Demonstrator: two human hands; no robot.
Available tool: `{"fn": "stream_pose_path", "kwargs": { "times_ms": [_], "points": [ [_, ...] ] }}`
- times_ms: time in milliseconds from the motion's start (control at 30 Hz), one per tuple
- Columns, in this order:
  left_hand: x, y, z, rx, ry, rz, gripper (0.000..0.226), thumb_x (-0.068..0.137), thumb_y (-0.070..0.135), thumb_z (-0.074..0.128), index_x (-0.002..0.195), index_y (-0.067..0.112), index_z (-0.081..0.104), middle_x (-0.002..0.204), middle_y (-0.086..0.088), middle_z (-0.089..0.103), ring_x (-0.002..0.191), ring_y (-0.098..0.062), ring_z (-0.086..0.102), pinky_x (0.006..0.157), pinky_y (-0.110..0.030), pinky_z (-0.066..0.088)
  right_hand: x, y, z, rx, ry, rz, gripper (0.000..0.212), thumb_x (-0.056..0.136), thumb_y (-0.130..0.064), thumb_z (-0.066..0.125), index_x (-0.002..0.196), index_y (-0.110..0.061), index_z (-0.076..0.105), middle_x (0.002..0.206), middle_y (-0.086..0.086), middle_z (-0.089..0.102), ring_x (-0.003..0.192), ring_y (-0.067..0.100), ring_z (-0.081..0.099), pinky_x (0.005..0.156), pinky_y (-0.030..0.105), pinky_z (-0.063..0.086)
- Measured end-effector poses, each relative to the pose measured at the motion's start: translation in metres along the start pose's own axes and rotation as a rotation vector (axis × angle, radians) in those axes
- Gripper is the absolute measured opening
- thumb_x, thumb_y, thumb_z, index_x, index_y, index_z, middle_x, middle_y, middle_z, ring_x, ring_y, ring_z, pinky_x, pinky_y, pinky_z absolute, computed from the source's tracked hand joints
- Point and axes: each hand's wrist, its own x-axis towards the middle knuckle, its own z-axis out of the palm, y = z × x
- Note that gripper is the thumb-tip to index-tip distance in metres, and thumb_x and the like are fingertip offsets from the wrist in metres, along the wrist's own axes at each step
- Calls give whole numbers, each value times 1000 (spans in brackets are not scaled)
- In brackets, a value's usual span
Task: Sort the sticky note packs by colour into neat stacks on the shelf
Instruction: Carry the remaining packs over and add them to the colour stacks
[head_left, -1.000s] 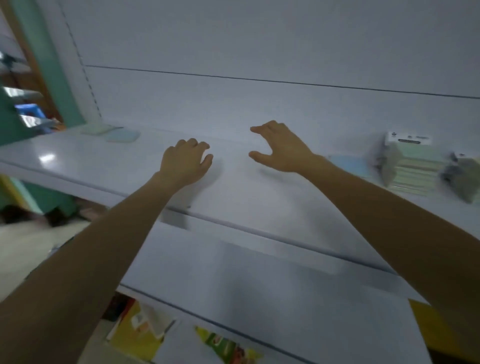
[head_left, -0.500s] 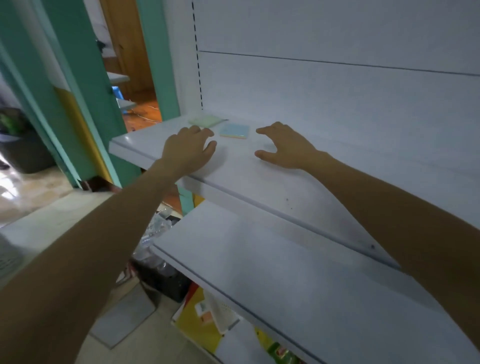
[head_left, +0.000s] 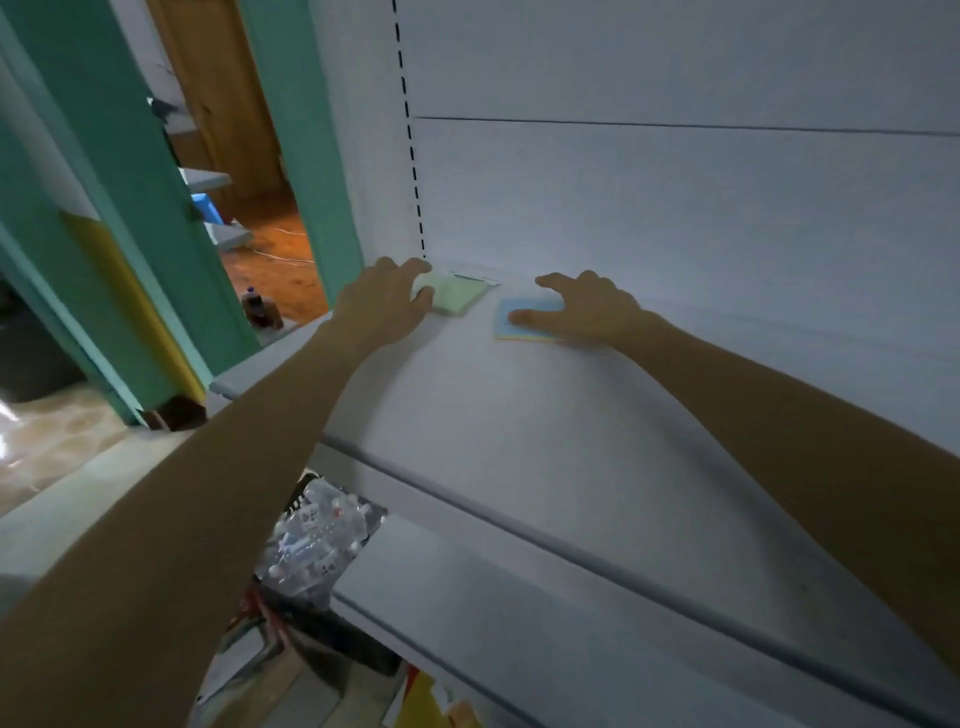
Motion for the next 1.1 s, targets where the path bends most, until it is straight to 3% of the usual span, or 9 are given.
{"fn": "stream_pose_path", "kwargs": {
  "times_ms": [133,233,433,533,633,700,800,967,1100],
  "points": [
    [37,-13,11,42,-167,-26,59,90,61,24,141,32,28,142,-18,42,130,-38,39,108,-46,31,5,-7,3,-70,-58,119,89,66,-77,50,138,-29,30,143,10,40,131,32,38,107,41,31],
    [50,-12,16,14,-256,24,63,87,65,31,141,34,27,146,-14,40,132,-37,38,109,-44,30,3,-14,4,-14,-47,154,83,70,-71,55,136,-24,35,143,4,43,130,28,40,104,39,34],
    [63,-15,9,-207,-348,182,74,80,43,64,142,22,30,153,-5,31,139,-26,31,112,-34,25,-9,-28,13,246,118,140,71,74,-41,71,134,-16,40,137,10,45,124,25,46,98,31,37],
    [65,-14,4,-294,-359,215,81,70,32,75,140,18,36,150,-7,33,137,-26,31,111,-33,27,-18,-34,18,332,227,120,71,73,-29,74,134,-17,40,139,13,34,125,23,42,100,27,34],
    [66,-11,-1,-434,-415,121,66,76,14,70,135,25,43,145,-5,35,130,-27,37,93,-37,43,-28,-35,22,408,295,118,67,75,-19,73,134,-18,40,139,14,23,127,19,34,91,9,26],
    [66,-11,-3,-473,-469,69,58,77,9,66,129,28,49,136,-4,41,117,-25,44,79,-32,41,-31,-30,23,458,323,117,66,74,-16,73,132,-20,42,138,14,25,128,19,32,88,4,21],
    [63,-12,-8,-480,-465,53,40,80,6,53,113,27,58,109,-2,46,96,-22,43,72,-29,38,-33,-22,21,515,314,118,64,73,-14,75,130,-17,46,135,9,42,116,14,43,89,10,29],
    [63,-18,-8,-711,-397,55,39,86,4,46,119,20,59,108,-3,46,96,-18,45,66,-22,38,-38,-17,16,670,374,180,42,85,-2,51,125,-14,51,132,9,48,98,16,48,74,20,43],
    [58,-18,0,-925,-359,95,47,86,-4,48,128,14,51,97,-4,49,81,-15,50,62,-18,42,-39,-12,4,675,412,165,46,84,1,47,126,-17,52,134,8,48,110,18,48,90,26,42]
  ]
}}
